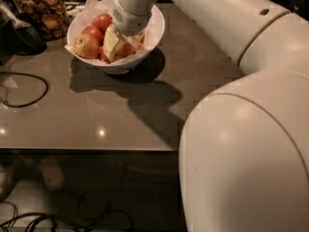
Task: Pick apple from white bowl
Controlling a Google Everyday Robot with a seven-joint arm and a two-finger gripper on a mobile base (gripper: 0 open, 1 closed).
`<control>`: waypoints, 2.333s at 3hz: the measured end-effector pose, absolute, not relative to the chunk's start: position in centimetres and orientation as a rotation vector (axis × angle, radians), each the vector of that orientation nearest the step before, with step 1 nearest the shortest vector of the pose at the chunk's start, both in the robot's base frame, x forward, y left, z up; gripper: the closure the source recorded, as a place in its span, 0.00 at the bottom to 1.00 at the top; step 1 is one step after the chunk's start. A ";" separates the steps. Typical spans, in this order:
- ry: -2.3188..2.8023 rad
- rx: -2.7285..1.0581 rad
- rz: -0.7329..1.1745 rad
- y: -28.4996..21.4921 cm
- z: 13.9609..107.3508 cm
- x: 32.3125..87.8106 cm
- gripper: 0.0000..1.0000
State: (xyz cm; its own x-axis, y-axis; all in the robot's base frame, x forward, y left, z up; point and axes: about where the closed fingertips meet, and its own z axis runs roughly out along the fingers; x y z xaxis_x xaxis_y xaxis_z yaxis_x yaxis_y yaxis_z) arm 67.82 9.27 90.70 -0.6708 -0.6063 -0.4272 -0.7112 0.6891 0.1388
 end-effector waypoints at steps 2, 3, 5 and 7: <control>2.552 -1.038 0.439 9.3 91.2 67.9 1.00; 2.551 -1.037 0.454 9.3 91.6 68.0 1.00; 2.575 -0.995 0.498 8.5 94.0 68.4 1.00; 2.536 -1.011 0.626 8.1 96.1 68.5 1.00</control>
Offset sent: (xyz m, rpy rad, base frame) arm 0.0035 -0.0030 0.0167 0.0275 0.0100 0.0075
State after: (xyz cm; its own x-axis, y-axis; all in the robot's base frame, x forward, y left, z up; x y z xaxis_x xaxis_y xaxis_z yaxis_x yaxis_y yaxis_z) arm 68.49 8.07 96.14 -0.6893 -0.5603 -0.4592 -0.7097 0.6497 0.2725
